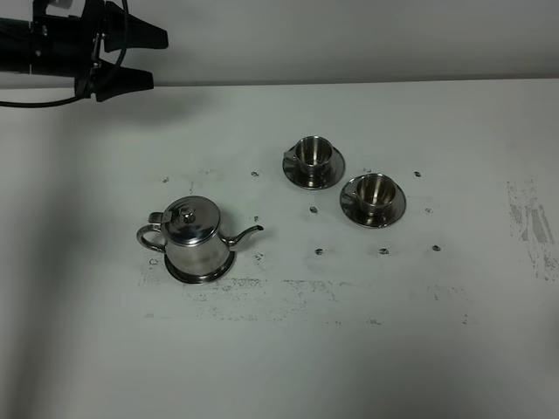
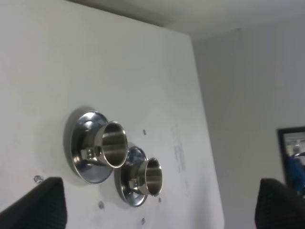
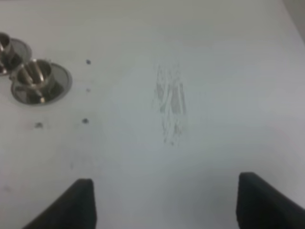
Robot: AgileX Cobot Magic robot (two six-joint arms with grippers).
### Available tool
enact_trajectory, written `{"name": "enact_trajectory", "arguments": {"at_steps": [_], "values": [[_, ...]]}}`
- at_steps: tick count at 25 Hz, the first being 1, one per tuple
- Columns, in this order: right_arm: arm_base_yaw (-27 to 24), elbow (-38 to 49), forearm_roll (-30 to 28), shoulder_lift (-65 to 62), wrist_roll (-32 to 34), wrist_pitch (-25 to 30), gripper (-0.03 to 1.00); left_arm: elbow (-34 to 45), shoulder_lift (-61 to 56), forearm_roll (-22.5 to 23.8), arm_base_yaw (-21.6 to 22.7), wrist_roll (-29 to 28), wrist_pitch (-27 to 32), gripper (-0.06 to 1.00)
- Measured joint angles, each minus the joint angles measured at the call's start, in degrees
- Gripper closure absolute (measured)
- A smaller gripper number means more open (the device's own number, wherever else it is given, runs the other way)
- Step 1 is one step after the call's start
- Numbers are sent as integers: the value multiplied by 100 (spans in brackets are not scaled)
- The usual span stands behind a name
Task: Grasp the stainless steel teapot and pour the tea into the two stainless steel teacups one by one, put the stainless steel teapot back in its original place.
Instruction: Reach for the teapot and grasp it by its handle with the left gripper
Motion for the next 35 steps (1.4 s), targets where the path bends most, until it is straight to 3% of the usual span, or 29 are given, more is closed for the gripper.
{"name": "enact_trajectory", "arguments": {"at_steps": [6,18,25,35], "values": [[44,353,-57,-319,58,313,38,0,-311,69,53,-53,0,18],[1009,394,-981,-943,544,525,38,0,-494,69,60,-210,0,18],[1031,455,-1000,-999,615,483,38,0,-786,73,60,-216,0,18],[1468,475,-1071,-1005,707,479,38,-2,-824,73,60,-329,0,18]]}}
